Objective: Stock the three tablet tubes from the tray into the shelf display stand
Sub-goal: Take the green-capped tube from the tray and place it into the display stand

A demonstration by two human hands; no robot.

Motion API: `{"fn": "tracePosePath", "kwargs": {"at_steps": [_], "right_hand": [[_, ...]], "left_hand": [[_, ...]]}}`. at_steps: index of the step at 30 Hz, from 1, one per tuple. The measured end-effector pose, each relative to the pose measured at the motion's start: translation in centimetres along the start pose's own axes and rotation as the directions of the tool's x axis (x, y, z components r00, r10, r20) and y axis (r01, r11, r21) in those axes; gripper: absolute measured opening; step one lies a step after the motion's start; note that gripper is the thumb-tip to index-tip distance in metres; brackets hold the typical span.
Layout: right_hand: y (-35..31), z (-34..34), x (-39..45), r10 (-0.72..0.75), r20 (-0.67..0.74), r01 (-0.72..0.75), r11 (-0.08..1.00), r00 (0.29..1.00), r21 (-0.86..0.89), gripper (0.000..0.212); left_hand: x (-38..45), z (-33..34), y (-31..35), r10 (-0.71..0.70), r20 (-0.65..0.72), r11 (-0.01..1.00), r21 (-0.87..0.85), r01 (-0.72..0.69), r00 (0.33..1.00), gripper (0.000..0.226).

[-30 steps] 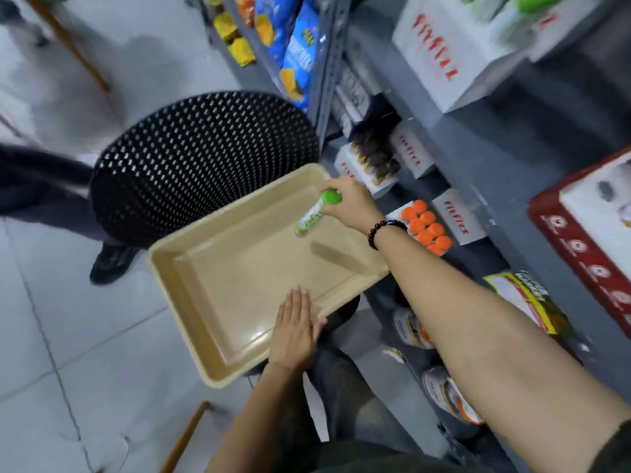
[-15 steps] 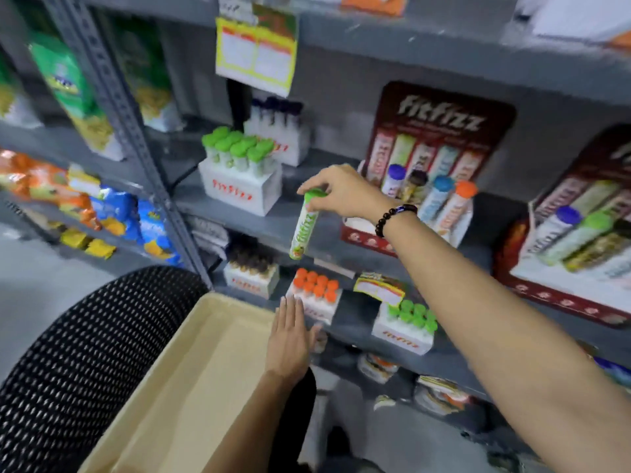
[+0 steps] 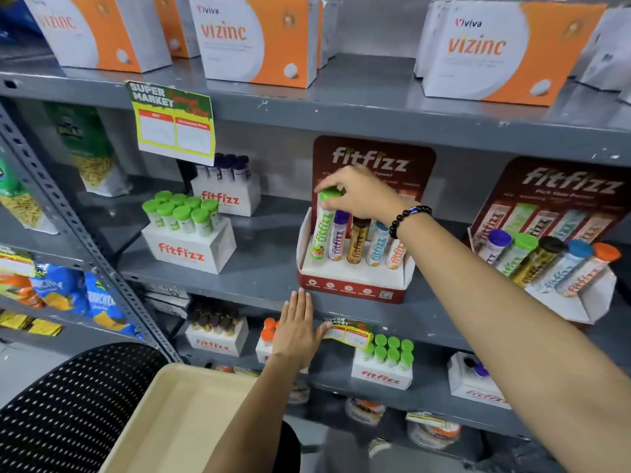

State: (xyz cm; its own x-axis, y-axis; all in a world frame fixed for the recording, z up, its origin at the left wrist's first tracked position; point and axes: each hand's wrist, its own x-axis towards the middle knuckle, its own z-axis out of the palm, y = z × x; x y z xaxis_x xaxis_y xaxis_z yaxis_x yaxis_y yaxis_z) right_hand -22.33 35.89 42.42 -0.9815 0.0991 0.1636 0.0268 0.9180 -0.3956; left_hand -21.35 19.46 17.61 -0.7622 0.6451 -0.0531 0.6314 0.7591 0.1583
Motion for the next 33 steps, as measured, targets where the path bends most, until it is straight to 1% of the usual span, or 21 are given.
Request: {"fn": "tracePosePath", "kwargs": {"at_steps": [10, 11, 14, 16, 25, 33], "right_hand": [[0.1, 1.8, 1.0, 0.015, 0.014, -0.013, 0.994, 1.000, -0.113, 0.035], [0.1, 2.0, 1.1, 0.016, 0.020, -0.013, 0.993, 1.000, -0.121, 0.035], [0.1, 2.7, 1.1, 0.023, 0.027, -0.020, 0.994, 0.999, -0.105, 0.035], [0.2, 3.1, 1.1, 0.033, 0.016, -0.032, 0.997, 0.999, -0.077, 0.034], [0.3, 3.6, 1.7, 0.042, 0.018, -0.042, 0.999, 0.999, 0.012, 0.035], [1.3, 4.7, 1.9, 0.107, 0.039, -0.109, 0.993, 0.993, 0.045, 0.035]], "left_hand": [[-0.1, 0.2, -0.1, -0.002, 0.033, 1.000, 0.010, 0.001, 0.999, 0.079], [-0.1, 0.1, -0.1, 0.002, 0.033, 1.000, 0.011, -0.002, 0.999, 0.083], [0.0, 0.1, -0.1, 0.013, 0.030, 1.000, -0.011, -0.013, 0.999, 0.115], [0.0, 0.1, -0.2, 0.012, 0.035, 1.000, -0.026, -0.011, 0.999, 0.123], [-0.1, -0.4, 0.0, 0.004, 0.066, 0.999, -0.050, -0.001, 0.998, 0.126], [-0.2, -0.5, -0.1, 0.010, 0.068, 0.999, -0.038, -0.007, 0.998, 0.122]]}}
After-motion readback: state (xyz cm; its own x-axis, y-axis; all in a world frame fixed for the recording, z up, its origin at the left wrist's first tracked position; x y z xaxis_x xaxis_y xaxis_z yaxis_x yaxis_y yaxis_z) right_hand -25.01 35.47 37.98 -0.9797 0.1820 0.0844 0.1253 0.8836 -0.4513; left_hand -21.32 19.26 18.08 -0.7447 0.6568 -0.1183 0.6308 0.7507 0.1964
